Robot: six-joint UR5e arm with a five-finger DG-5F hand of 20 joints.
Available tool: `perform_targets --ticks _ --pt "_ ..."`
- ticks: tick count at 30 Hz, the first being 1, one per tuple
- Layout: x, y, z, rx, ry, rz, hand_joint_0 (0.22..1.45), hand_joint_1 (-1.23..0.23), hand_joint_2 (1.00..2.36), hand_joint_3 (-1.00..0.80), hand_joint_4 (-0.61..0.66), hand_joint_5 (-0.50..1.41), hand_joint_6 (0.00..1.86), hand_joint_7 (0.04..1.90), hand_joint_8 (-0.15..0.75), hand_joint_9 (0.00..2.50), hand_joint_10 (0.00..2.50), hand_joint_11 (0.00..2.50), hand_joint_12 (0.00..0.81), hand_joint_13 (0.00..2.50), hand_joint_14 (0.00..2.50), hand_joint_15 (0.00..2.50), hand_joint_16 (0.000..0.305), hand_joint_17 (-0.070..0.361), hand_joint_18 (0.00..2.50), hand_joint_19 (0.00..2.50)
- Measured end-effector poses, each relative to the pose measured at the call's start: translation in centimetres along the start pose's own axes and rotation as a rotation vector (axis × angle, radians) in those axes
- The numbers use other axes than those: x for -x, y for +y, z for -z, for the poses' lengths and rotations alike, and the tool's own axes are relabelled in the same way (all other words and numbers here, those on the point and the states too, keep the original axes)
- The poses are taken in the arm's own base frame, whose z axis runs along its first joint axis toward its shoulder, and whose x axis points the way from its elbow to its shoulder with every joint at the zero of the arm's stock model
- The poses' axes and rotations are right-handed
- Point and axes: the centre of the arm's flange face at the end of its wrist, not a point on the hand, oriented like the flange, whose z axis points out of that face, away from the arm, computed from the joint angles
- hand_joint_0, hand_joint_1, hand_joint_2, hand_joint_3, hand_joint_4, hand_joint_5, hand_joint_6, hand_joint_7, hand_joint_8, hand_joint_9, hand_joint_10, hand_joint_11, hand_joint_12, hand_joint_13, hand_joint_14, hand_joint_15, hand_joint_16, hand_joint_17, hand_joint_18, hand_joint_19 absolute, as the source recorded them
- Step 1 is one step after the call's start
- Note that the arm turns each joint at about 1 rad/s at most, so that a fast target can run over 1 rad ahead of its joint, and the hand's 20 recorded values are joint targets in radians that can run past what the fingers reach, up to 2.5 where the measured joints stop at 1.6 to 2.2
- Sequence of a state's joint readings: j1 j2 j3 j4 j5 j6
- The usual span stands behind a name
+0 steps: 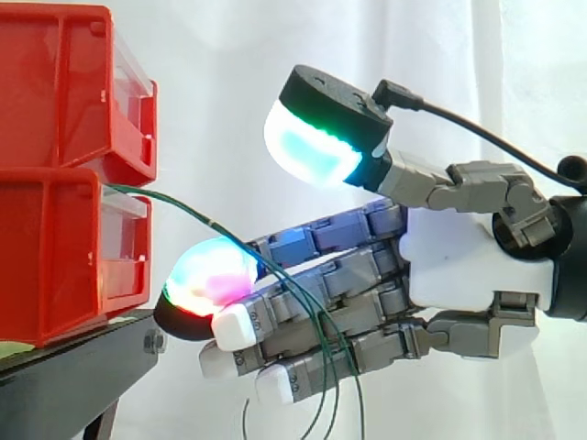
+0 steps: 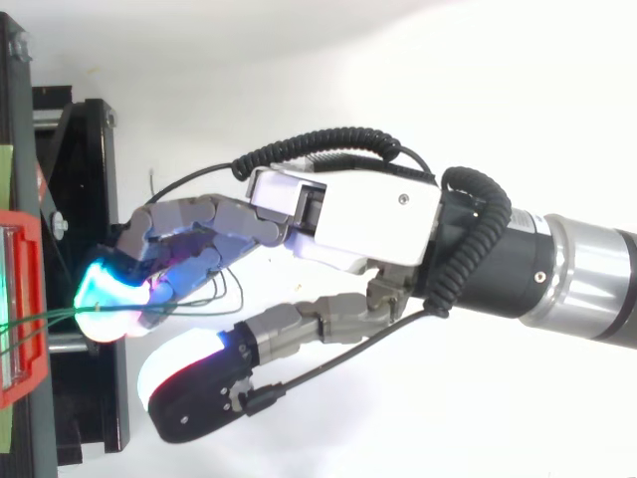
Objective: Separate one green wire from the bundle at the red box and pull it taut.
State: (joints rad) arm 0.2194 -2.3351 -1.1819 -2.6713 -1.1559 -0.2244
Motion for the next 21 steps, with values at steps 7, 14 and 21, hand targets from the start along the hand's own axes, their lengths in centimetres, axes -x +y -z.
perform_targets --ticks 7,14,21 --pt "-1.0 0.4 0.1 0.006 0.009 0.001 0.58 -0.58 1.01 -0.44 0.32 -0.12 0.50 1.11 0.315 0.77 0.01 0.30 0.340 0.71 0.01 0.27 0.046 0.104 0.64 0.28" --pt "-1.9 0.6 0.2 0.010 0.017 0.003 0.58 -0.58 1.01 -0.43 0.28 -0.11 0.50 1.20 0.314 0.80 0.01 0.34 0.337 0.72 0.01 0.28 0.045 0.102 0.65 0.28" --pt "-2.2 0.7 0.3 0.013 0.017 0.000 0.60 -0.60 1.01 -0.38 0.22 -0.10 0.53 1.35 0.317 0.82 0.01 0.35 0.339 0.74 0.01 0.28 0.045 0.101 0.67 0.29"
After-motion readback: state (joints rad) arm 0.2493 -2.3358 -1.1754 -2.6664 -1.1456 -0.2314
